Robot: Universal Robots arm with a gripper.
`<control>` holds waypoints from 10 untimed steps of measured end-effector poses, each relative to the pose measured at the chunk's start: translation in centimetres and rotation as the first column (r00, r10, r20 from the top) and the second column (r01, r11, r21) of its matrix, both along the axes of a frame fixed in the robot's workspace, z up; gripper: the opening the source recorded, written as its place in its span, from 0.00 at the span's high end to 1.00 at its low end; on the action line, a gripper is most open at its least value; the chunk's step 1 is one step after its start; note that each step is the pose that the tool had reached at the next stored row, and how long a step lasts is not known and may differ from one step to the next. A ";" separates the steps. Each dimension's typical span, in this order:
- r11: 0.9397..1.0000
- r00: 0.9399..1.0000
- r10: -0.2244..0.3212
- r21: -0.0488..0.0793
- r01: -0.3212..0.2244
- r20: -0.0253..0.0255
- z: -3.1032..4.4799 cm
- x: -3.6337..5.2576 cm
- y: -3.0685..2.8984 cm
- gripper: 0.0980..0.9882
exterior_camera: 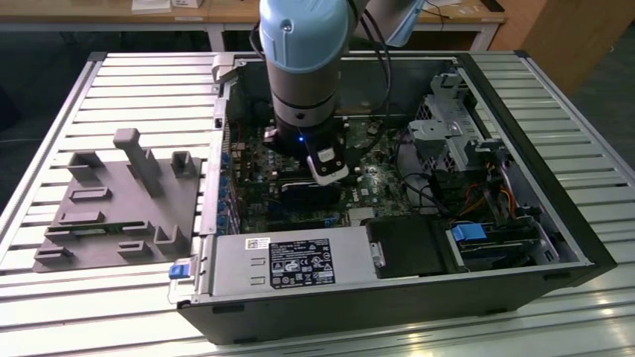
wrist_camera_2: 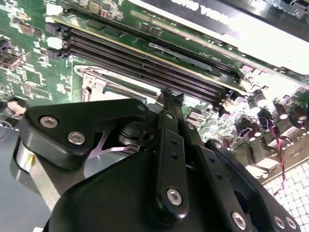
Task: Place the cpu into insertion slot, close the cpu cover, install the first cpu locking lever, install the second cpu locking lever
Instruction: 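Install the second cpu locking lever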
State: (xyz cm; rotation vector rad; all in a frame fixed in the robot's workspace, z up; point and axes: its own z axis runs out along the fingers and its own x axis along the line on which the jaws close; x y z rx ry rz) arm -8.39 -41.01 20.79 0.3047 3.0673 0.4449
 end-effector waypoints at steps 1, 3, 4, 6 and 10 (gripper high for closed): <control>1.000 1.000 0.000 0.003 0.000 0.000 -0.10 -0.07 -0.05 0.99; 1.000 1.000 0.000 0.011 0.000 0.000 -0.33 -0.22 -0.09 0.99; 1.000 1.000 0.000 0.014 0.000 0.001 -0.43 -0.28 -0.09 0.99; 1.000 1.000 0.000 0.019 0.000 0.001 -0.62 -0.42 -0.09 0.99; 1.000 1.000 0.000 0.026 0.000 0.001 -0.88 -0.54 -0.09 0.99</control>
